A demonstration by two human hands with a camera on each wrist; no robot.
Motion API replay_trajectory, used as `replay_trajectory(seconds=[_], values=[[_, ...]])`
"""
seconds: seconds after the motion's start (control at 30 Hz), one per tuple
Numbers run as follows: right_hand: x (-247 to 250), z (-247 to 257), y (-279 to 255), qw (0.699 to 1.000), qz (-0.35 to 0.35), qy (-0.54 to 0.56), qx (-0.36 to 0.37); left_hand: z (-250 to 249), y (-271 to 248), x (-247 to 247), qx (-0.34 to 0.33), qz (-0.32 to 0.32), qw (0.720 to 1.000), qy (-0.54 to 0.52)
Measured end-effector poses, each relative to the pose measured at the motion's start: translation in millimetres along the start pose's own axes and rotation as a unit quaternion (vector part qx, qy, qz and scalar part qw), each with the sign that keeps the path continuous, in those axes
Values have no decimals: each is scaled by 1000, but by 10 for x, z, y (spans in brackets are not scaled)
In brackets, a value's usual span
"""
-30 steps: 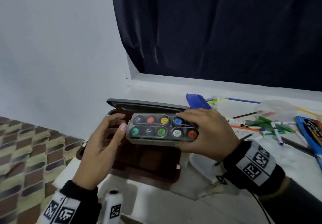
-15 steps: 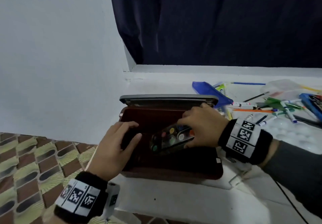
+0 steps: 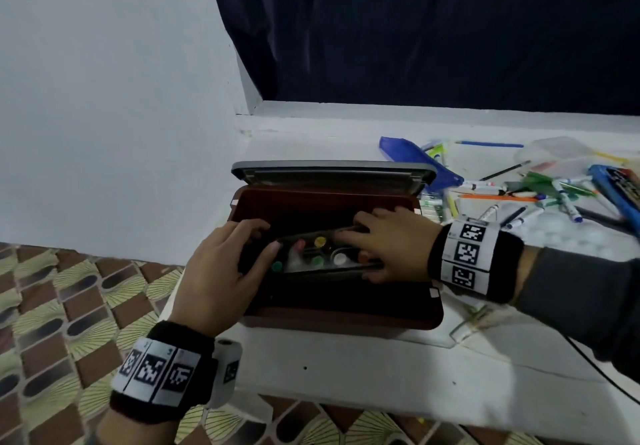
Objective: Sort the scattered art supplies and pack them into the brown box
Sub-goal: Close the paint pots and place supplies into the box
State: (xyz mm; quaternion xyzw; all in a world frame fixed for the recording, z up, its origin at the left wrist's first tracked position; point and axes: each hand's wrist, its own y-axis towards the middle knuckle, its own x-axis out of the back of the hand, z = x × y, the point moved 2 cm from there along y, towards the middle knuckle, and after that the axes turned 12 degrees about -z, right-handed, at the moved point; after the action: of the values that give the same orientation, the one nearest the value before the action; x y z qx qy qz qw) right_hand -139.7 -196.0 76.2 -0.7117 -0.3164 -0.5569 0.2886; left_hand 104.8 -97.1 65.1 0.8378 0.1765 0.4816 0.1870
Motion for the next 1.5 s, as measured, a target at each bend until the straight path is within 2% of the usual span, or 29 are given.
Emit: replay_trajectory(seconds=[0.13, 0.23, 0.37, 0.5, 0.6, 0.73, 0.9, 1.03, 1.2, 1.33, 1.5], values=[[-109, -32, -24, 998, 48, 50, -7, 5, -12, -2, -5, -3, 1000, 5], [-142, -15, 30, 998, 50, 38, -3, 0, -17, 9, -3, -4, 1000, 8], [-201, -5, 9, 999, 14, 42, -22, -20, -16, 29, -6, -5, 1000, 8], [-189, -12, -1, 989, -76, 109, -63, -18, -19, 25, -11, -1, 1000, 13], [-181, -45, -35, 964, -153, 191, -107, -31, -16, 24, -20, 4, 1000, 19], [-142, -74, -111, 906, -259, 311, -128, -71, -5, 19, -39, 22, 998, 35], [26, -47, -419, 843, -366, 369, -136, -144, 7, 56, -26, -5, 999, -24], [11, -156, -769, 814, -405, 385, -160, -507, -51, 12, 1, -46, 992, -117], [-191, -481, -1359, 805, -395, 401, -187, -1139, -134, -354, 34, -47, 974, -217], [-353, -827, -1975, 793, -370, 434, -213, -1722, -250, -671, 44, -47, 966, -251], [-650, -1292, -2693, 800, -346, 427, -242, -2374, -462, -1074, 55, -59, 961, -265]])
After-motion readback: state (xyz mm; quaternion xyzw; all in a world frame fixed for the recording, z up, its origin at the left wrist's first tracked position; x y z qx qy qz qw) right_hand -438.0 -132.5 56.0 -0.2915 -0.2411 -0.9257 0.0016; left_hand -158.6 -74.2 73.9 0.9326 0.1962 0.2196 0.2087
